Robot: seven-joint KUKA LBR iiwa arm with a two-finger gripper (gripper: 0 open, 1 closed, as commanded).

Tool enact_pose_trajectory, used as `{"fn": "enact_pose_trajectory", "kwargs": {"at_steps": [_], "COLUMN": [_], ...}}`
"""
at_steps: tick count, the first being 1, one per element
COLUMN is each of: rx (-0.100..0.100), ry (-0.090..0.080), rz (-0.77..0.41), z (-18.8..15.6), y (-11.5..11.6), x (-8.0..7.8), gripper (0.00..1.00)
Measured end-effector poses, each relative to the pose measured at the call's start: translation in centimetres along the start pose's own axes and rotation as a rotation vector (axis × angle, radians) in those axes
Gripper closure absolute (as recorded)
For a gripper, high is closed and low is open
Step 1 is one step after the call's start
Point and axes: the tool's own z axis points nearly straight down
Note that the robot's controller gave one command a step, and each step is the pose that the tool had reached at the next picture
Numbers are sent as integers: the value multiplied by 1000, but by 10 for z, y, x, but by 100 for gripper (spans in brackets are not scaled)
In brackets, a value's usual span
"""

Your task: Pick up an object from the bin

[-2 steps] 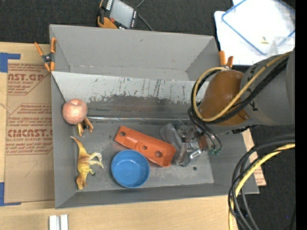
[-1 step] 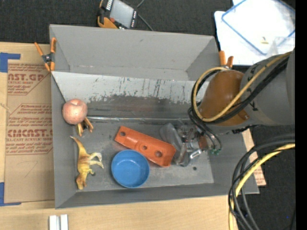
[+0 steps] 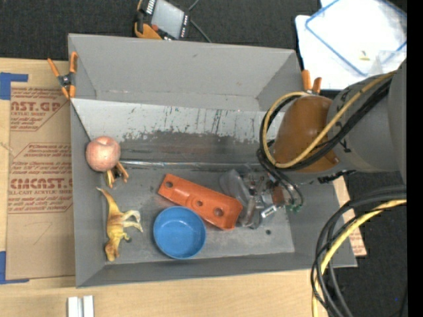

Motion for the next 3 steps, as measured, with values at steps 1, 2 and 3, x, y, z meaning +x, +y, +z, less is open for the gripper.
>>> {"fn": "enact_pose_trajectory", "kwargs": {"at_steps": [1,2,3], "rx": [-6,19,19], "ry": [0,-39,-39], "rz": [-55,-276,-276], "z": [-1,1,1], "y": [-6,17,17], "x": [-6,-4,-4], "gripper": [100,100,100]}}
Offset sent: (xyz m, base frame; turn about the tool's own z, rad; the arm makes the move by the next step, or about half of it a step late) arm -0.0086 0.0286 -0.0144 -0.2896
